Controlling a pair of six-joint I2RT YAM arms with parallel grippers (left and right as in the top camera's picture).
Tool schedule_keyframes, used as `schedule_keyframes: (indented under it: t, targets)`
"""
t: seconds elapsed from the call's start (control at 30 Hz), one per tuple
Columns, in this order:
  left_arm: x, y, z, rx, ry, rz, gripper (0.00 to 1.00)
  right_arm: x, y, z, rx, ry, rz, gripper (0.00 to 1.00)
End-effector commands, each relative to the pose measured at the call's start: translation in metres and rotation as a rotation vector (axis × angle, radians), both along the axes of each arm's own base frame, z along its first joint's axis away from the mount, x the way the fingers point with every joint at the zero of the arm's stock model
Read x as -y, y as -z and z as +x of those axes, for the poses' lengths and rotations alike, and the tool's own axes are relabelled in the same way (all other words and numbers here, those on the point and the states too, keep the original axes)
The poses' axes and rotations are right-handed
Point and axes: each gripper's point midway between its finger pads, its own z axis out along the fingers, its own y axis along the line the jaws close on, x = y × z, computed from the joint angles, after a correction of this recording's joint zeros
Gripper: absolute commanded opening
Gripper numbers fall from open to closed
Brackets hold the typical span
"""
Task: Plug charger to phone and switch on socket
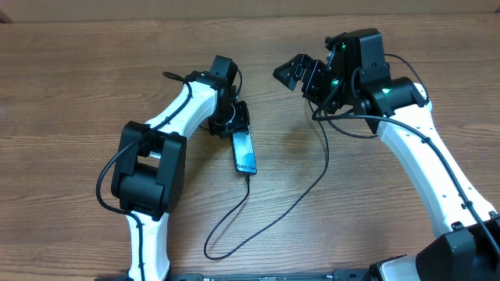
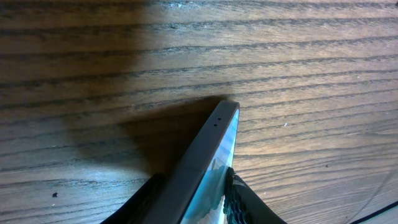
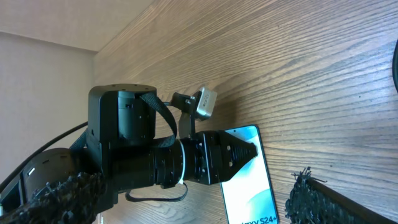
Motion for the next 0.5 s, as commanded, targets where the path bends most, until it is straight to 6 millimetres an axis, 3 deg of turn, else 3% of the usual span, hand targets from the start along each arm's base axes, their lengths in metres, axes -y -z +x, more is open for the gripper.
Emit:
schedule_keyframes:
  t: [0.0, 0.47]
  targets:
    - [0.0016, 0.0033, -0.004, -0.004, 0.025, 0.006, 0.33, 0.0013, -0.0124, -0.0007, 0.037, 0.001, -0.002, 1.0]
    - [0.0016, 0.0033, -0.004, -0.004, 0.025, 0.006, 0.37, 0.0013, -0.0124, -0.0007, 0.037, 0.001, -0.002, 1.0]
